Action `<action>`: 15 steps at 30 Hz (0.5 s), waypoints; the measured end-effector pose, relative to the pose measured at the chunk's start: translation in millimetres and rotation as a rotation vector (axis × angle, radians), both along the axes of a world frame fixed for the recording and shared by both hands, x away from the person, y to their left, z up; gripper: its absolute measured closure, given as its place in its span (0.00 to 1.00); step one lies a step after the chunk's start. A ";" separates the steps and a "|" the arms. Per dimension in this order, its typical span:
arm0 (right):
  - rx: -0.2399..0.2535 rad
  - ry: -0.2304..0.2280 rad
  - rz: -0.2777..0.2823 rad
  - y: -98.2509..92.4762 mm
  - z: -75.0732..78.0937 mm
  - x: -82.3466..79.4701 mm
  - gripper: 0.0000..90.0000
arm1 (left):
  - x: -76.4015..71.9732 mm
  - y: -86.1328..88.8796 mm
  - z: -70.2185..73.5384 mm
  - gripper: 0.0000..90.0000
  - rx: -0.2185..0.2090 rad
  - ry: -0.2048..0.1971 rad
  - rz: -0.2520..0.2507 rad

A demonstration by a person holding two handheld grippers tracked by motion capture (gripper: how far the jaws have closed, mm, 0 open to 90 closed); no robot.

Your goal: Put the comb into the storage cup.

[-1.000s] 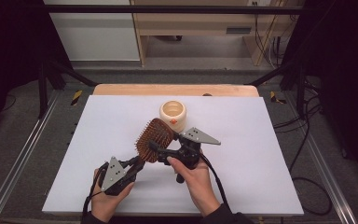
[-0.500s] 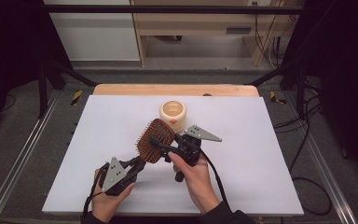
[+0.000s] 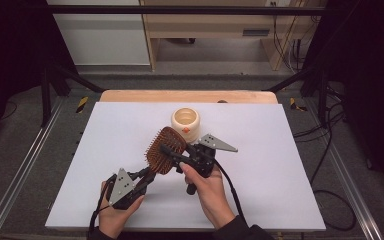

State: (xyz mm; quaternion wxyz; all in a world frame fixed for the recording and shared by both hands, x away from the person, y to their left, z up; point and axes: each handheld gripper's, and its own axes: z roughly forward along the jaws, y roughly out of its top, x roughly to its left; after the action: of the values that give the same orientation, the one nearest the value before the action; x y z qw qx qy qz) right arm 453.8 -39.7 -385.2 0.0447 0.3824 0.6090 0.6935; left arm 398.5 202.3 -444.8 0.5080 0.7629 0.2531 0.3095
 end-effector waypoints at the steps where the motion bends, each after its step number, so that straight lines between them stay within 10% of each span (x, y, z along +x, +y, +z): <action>1: 0.001 0.006 0.004 0.1 -0.1 0.1 0.47 | 0.0 -0.1 0.0 0.81 -0.001 0.001 0.000; 15: 0.041 0.017 0.018 -1.4 2.4 -1.1 0.54 | -1.8 -1.0 1.0 0.81 -0.031 0.000 -0.002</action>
State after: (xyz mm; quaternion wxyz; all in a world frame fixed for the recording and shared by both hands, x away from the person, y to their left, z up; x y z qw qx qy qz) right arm 452.7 -41.1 -382.8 0.0255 0.3836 0.5983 0.7030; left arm 396.7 201.2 -443.8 0.5200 0.7553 0.2573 0.3050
